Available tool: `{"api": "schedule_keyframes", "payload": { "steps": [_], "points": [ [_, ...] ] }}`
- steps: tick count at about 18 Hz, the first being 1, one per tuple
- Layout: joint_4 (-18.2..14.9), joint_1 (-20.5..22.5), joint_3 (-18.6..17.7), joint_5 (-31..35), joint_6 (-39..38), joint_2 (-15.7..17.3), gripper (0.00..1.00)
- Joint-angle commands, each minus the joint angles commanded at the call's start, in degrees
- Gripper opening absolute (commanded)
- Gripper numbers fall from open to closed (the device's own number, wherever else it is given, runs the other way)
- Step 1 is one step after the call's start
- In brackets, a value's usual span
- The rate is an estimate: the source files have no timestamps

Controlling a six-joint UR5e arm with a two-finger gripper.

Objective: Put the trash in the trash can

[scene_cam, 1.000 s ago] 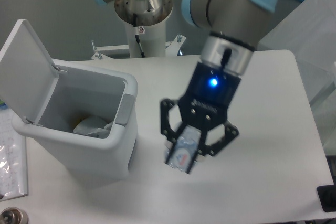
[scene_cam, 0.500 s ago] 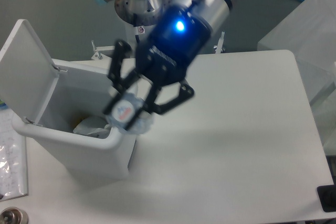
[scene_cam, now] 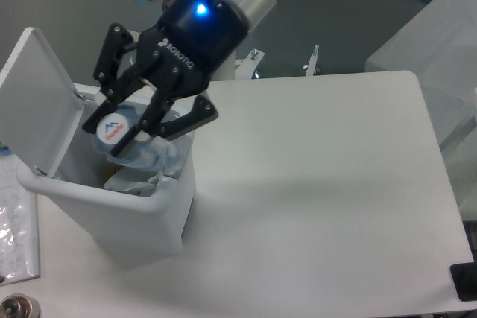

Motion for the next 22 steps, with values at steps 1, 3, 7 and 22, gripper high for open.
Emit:
{"api": "schedule_keyframes", "payload": {
  "steps": [1,3,7,22],
  "points": [
    [0.0,-0.1,-0.7,0.0,0.2,0.2,0.14],
    [0.1,-1.1,-2.3,0.1,1.8,0.2,0.23],
    [0.1,-1.8,-4.9,0.1,5.4,0.0,0.42],
    [-0.2,5.8,-6.0,1.1,10.5,-0.9,1.00]
  ]
}}
